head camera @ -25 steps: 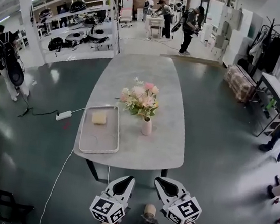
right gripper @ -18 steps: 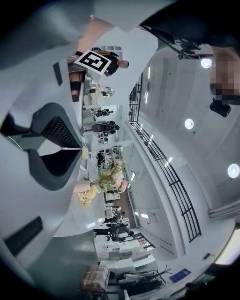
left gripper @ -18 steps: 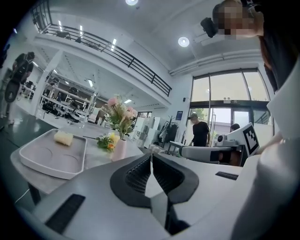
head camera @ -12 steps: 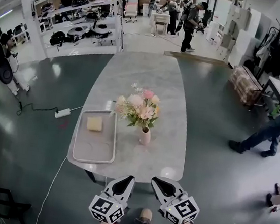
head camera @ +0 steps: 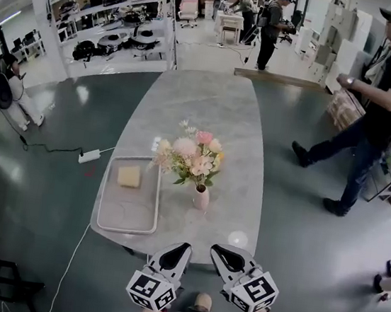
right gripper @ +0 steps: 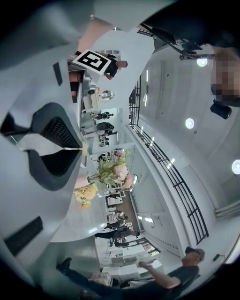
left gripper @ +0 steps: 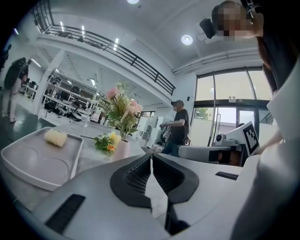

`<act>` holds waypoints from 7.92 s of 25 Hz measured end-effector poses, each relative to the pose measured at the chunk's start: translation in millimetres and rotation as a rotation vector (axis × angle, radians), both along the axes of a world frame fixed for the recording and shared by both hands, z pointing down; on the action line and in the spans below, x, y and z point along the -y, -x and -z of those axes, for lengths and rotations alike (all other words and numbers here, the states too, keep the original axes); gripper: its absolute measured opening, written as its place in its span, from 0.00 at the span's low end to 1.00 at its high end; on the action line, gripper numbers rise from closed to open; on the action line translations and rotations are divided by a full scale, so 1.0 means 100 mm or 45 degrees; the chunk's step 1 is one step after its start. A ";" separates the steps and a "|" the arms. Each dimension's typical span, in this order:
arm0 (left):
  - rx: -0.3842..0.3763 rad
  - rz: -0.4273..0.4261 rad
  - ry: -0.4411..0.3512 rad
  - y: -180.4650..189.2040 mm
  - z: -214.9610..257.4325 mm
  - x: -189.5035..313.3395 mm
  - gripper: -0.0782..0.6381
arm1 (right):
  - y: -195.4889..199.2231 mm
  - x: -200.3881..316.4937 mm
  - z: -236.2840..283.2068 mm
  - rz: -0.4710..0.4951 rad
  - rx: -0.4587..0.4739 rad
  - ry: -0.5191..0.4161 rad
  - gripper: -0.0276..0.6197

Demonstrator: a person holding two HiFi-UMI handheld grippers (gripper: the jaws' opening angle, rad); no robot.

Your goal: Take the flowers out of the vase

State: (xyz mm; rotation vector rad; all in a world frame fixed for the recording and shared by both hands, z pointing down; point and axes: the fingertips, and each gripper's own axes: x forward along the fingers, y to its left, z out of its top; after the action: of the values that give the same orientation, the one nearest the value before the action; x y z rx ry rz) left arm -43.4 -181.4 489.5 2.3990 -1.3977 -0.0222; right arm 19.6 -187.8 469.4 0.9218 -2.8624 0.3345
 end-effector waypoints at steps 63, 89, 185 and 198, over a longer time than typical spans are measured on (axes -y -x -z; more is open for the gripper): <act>0.039 -0.227 -0.120 0.27 -0.58 1.62 0.22 | 0.58 1.90 -0.30 -0.146 -0.122 -0.029 0.34; 0.042 -0.340 -0.136 0.09 -0.54 1.67 0.25 | 0.65 2.00 -0.30 -0.183 -0.227 -0.079 0.14; 0.016 -0.087 -0.143 0.10 0.55 -0.33 0.13 | -0.03 0.08 1.33 -0.152 0.049 -0.333 0.13; -0.032 -0.125 -0.109 0.23 0.55 -0.96 0.13 | 0.05 -0.62 1.21 -0.186 0.032 -0.280 0.14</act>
State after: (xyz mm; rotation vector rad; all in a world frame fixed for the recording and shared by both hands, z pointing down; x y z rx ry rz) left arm -66.0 -84.9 434.0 2.5253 -1.2906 -0.0885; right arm 14.2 -126.3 348.4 1.1762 -2.9039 0.0442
